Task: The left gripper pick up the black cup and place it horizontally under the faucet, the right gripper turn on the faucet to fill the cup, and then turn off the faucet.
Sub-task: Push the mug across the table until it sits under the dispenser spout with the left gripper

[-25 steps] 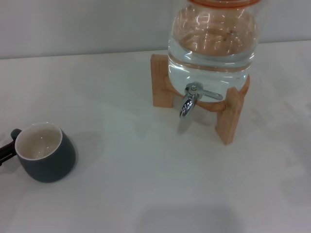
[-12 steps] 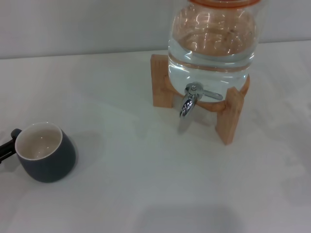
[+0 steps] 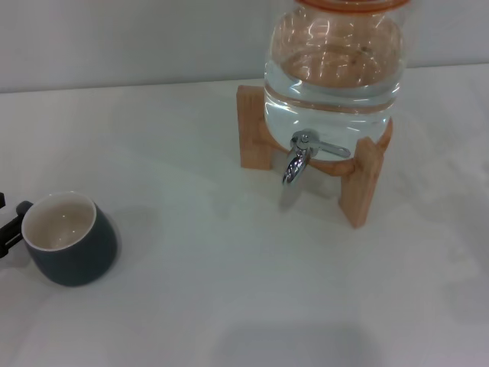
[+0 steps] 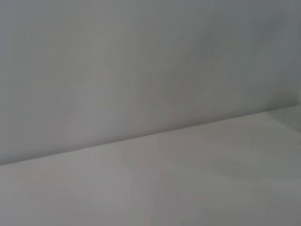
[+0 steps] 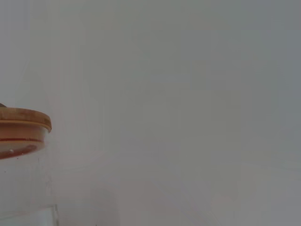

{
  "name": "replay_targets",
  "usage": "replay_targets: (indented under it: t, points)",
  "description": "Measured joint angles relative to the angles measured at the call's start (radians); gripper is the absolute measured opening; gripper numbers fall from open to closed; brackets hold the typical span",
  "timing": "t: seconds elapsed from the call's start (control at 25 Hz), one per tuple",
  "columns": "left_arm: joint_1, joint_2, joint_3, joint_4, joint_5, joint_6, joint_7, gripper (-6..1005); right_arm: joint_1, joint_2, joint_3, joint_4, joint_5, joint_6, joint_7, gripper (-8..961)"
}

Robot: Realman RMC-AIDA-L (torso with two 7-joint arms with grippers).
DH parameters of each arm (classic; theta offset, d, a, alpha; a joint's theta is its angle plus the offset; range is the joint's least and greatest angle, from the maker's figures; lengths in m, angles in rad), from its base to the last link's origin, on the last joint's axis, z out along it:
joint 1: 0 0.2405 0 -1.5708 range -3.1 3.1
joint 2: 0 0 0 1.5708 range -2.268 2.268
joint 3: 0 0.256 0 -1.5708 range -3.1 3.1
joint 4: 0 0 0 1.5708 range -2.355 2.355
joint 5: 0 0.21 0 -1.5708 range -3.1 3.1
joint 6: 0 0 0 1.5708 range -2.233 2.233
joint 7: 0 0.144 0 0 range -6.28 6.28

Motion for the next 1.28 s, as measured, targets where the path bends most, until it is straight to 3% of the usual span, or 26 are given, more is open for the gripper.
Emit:
replay_targets:
  t: [0.28,0.52,0.6,1.04,1.28]
  points:
    - [-0.010,-0.001,0.015,0.001,0.001,0.002,0.003,638,0.000,0.000,0.000,0.005,0.002,0.000,0.000,841]
    - [-0.013,-0.002,0.026,0.004,0.002,0.001,0.003,401,0.001,0.000,-0.001,0.007,0.005,0.000,0.000,841]
    - [-0.013,-0.002,0.026,0.005,0.002,-0.002,0.003,178,0.002,0.000,-0.001,0.007,0.005,0.000,0.000,841]
    - [-0.013,-0.008,0.026,-0.004,-0.014,-0.046,-0.006,139,0.002,0.000,-0.003,0.004,0.000,0.004,0.000,840]
    - [-0.061,-0.009,0.026,-0.047,-0.024,-0.095,-0.035,139,0.008,0.001,-0.013,0.000,-0.001,0.007,-0.001,840]
